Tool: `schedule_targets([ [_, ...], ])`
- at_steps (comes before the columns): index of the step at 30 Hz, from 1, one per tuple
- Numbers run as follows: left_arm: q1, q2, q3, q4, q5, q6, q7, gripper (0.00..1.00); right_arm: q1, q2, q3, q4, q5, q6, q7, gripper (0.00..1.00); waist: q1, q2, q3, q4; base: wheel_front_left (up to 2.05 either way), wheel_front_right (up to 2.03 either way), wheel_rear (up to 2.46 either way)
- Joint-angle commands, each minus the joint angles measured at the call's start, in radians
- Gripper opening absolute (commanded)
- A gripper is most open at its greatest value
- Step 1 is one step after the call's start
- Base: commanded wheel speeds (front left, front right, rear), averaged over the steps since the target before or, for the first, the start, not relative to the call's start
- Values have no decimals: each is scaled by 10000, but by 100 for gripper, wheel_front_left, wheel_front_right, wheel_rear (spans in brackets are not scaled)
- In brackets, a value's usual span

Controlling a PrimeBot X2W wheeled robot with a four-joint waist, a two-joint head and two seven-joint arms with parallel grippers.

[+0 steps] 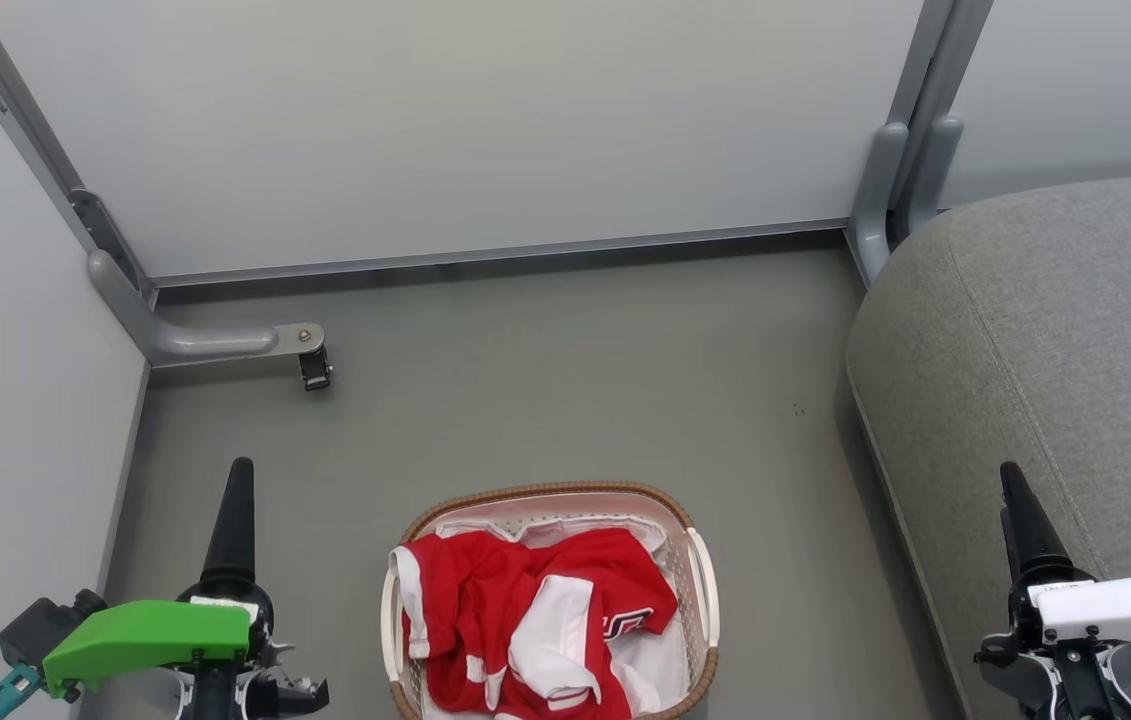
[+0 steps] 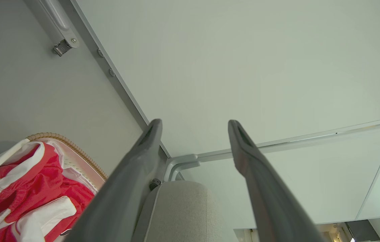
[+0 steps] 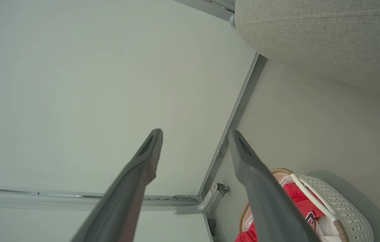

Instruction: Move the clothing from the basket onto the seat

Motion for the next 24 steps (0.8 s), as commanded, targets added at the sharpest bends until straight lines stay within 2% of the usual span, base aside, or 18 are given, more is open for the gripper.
schedule_targets([
  [1,-144,50,-54,-255,379,67,-104,100,-118,-79,-61,-230,-378,2,-108,100,0,0,2,3,0,0,0],
  [11,-9,59,-398,-624,2085,172,-473,100,68,-94,180,-948,-2971,2,-485,100,0,0,27,8,0,0,0],
  [24,123,70,-957,-869,4511,311,-895,100,288,-110,515,-1074,-5300,3,-903,100,0,0,56,29,0,0,0],
])
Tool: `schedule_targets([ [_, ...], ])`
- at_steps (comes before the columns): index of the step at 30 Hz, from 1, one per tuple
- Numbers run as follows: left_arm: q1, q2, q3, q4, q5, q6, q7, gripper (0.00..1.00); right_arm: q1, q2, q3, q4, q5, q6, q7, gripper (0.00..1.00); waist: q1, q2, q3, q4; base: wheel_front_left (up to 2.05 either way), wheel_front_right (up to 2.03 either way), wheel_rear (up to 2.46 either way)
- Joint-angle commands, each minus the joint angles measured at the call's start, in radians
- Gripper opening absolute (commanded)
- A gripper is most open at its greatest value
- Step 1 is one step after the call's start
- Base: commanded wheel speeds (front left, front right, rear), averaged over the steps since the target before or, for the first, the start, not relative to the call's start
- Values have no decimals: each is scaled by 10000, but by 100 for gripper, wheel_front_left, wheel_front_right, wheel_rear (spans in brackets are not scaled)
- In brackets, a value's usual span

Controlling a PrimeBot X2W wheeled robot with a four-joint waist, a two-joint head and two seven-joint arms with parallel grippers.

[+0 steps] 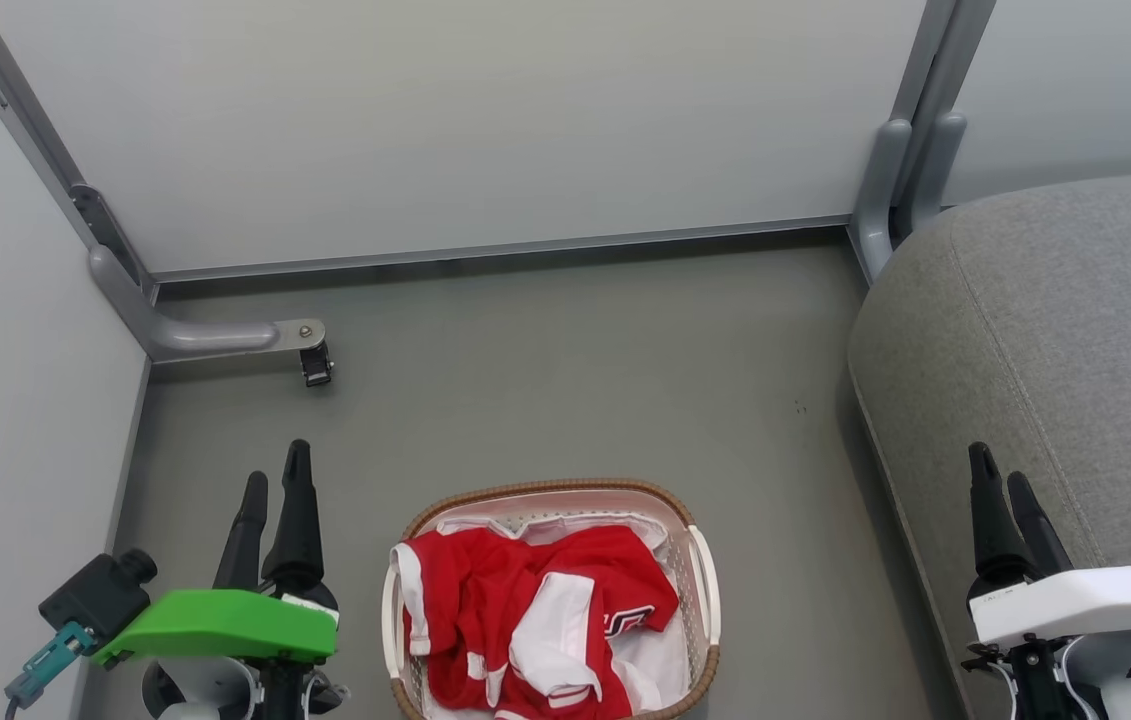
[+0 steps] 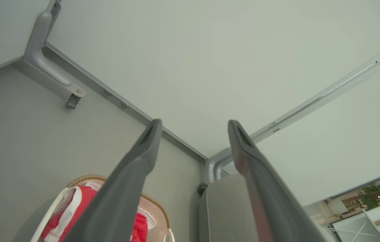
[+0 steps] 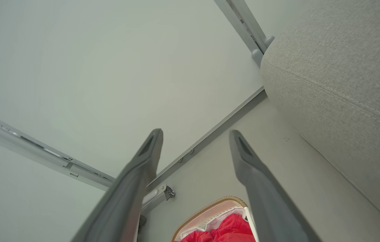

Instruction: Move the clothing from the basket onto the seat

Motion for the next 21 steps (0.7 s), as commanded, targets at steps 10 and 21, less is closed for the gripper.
schedule_targets([
  [10,60,69,-284,-113,1680,119,-371,100,45,-78,178,0,-1790,3,-381,100,0,0,28,28,0,0,0],
  [21,48,78,-468,346,3089,239,-665,100,5,-90,364,250,-3113,4,-677,100,0,0,74,58,0,0,0],
])
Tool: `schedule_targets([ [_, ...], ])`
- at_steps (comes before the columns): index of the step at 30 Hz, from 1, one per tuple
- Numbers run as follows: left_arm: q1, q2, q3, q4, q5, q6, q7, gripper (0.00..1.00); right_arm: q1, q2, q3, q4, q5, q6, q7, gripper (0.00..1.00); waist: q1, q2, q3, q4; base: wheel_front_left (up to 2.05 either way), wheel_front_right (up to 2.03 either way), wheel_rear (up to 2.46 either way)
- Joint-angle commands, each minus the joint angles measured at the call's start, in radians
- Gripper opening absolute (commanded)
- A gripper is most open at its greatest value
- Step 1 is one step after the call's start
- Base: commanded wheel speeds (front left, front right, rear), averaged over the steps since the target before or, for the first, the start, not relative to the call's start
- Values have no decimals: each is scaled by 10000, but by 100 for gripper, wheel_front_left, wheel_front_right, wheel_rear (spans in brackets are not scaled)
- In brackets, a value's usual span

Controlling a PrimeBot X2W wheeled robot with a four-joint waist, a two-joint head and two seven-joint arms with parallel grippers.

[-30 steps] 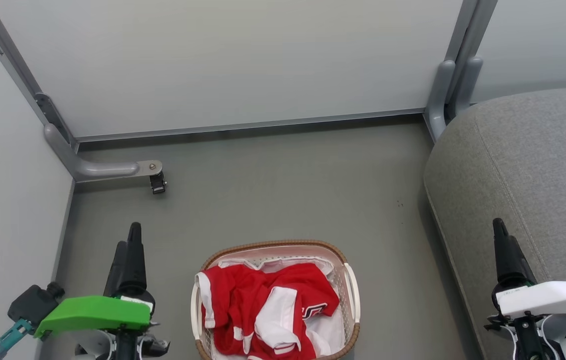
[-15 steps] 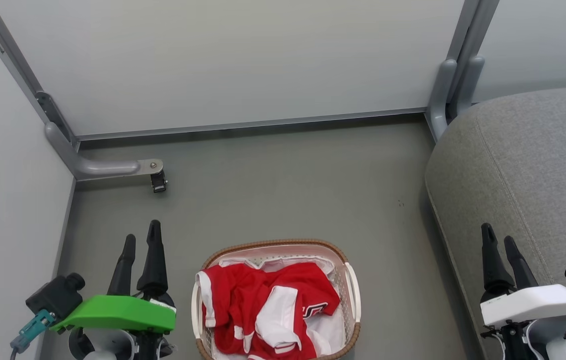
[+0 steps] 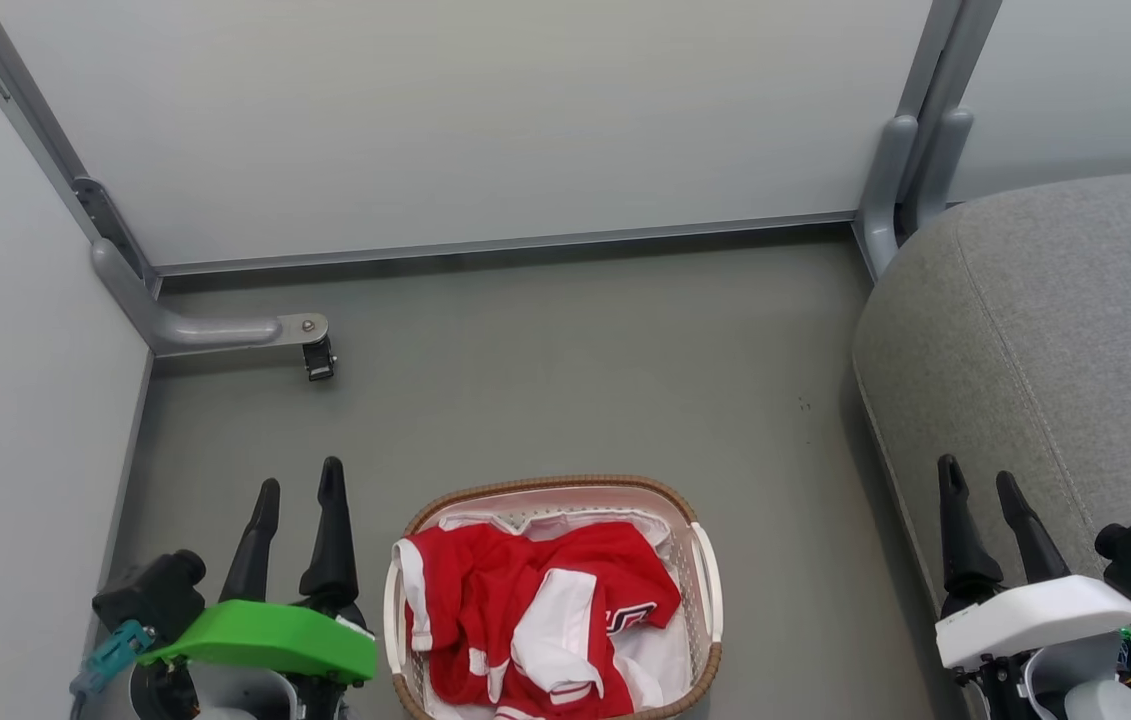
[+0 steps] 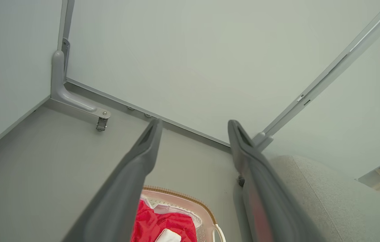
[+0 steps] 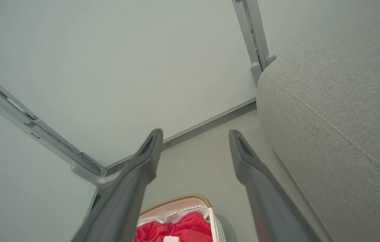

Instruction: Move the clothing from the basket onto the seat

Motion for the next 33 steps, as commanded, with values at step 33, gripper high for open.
schedule_targets([
  [33,-25,87,-456,645,2804,170,-798,100,67,-96,245,223,-3463,5,-817,100,0,0,68,147,0,0,0],
])
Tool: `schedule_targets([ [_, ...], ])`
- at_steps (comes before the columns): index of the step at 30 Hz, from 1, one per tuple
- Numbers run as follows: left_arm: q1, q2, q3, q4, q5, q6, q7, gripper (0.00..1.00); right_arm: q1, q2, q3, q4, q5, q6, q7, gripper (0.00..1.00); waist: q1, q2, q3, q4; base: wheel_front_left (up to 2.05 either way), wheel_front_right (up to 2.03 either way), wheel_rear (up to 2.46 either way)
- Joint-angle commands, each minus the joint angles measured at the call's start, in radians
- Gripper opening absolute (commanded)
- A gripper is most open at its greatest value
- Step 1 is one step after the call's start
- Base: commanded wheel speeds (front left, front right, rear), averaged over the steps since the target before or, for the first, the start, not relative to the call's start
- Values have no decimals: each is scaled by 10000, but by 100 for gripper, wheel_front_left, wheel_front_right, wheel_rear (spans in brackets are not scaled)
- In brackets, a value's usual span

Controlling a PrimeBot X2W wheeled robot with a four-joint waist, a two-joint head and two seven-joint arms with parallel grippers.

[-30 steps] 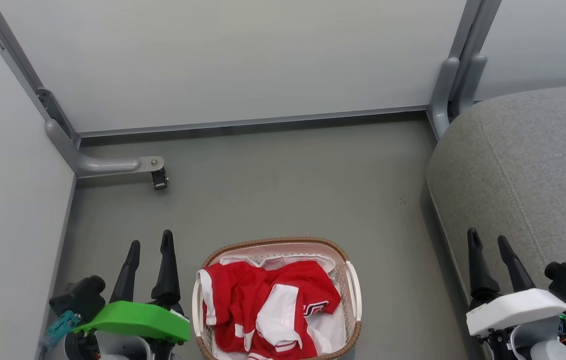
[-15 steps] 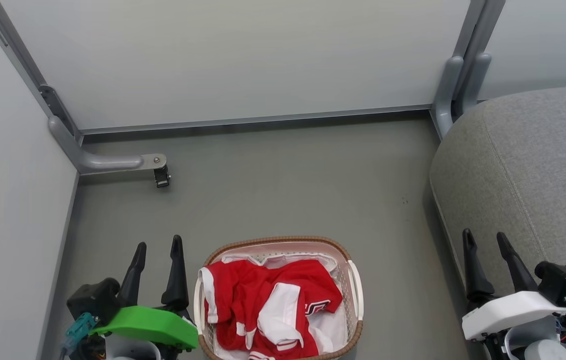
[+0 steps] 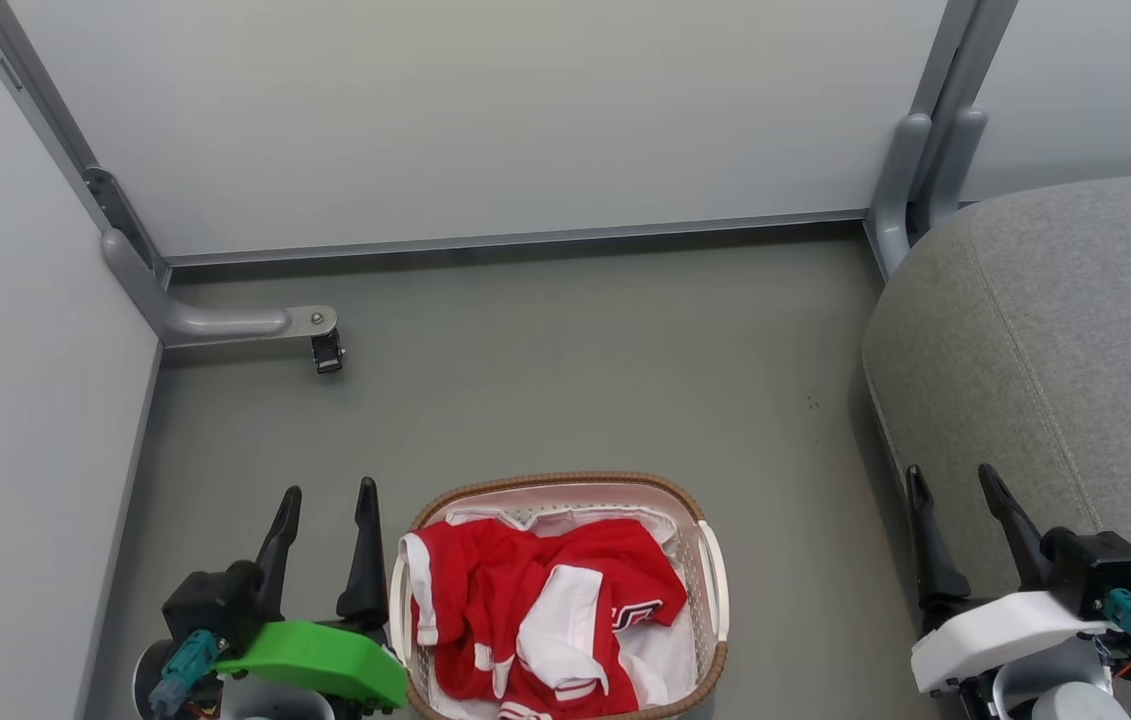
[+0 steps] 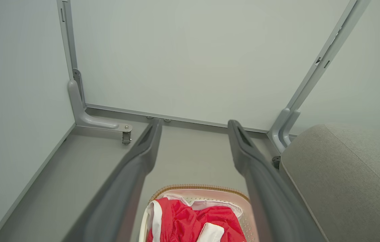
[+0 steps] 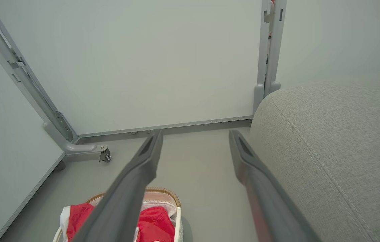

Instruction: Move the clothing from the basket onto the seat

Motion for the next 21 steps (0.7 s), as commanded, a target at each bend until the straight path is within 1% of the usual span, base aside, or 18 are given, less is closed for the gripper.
schedule_targets([
  [1,-13,67,-31,8,176,59,-86,100,73,-62,18,9,-251,3,-117,100,0,-1,2,-1,0,0,0],
  [21,-28,75,-89,460,1139,209,-424,100,197,-76,175,132,-1524,2,-442,100,0,-1,22,15,0,0,0],
])
